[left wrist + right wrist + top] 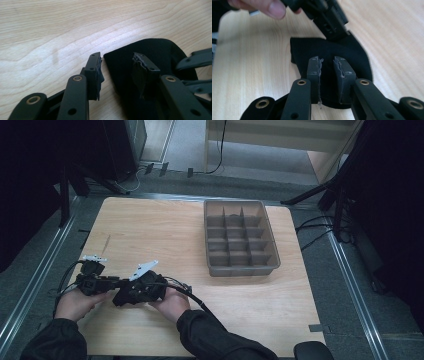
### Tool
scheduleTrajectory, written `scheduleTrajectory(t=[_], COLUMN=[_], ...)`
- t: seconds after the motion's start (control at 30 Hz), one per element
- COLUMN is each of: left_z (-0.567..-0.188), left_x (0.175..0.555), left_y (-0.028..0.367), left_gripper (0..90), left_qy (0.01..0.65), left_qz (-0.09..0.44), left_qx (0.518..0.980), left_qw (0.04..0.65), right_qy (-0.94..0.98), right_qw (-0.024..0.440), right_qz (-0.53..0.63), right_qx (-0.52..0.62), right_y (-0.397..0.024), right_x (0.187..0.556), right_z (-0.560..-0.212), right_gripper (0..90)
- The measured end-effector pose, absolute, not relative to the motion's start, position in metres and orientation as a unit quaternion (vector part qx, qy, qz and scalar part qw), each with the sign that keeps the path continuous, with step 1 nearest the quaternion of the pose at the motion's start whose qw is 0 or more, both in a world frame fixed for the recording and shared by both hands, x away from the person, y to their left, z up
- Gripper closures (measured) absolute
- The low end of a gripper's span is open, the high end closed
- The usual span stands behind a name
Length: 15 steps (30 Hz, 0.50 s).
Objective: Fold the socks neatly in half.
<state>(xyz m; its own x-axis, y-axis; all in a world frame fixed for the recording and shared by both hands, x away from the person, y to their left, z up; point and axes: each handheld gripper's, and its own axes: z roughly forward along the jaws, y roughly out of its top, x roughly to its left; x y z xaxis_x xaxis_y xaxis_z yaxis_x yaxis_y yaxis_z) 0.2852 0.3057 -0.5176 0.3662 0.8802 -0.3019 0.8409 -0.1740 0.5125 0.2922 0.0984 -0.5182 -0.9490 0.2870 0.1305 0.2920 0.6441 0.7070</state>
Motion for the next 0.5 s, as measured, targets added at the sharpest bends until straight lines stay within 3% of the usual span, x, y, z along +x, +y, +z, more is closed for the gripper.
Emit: scheduleTrajectory(t=[0.13, 0.23, 0.33, 0.5], left_z=[-0.523, -0.525, -0.524, -0.518], left_x=[0.287, 0.289, 0.292, 0.295], left_y=[0.302, 0.301, 0.299, 0.299], left_gripper=[58.9, 67.0, 80.5, 83.5], left_qy=[0.557, 0.550, 0.546, 0.550], left_qz=[0.031, 0.034, 0.031, 0.033], left_qx=[0.772, 0.777, 0.781, 0.780], left_qw=[0.304, 0.305, 0.301, 0.297], right_qy=[-0.910, -0.911, -0.911, -0.912], right_qw=[0.005, 0.003, -0.002, -0.007], right_qz=[-0.381, -0.380, -0.381, -0.382], right_qx=[-0.160, -0.159, -0.156, -0.153], right_y=[0.101, 0.101, 0.100, 0.098], right_x=[0.293, 0.293, 0.292, 0.291], right_z=[-0.527, -0.530, -0.533, -0.536], right_gripper=[75.7, 76.2, 77.1, 79.2])
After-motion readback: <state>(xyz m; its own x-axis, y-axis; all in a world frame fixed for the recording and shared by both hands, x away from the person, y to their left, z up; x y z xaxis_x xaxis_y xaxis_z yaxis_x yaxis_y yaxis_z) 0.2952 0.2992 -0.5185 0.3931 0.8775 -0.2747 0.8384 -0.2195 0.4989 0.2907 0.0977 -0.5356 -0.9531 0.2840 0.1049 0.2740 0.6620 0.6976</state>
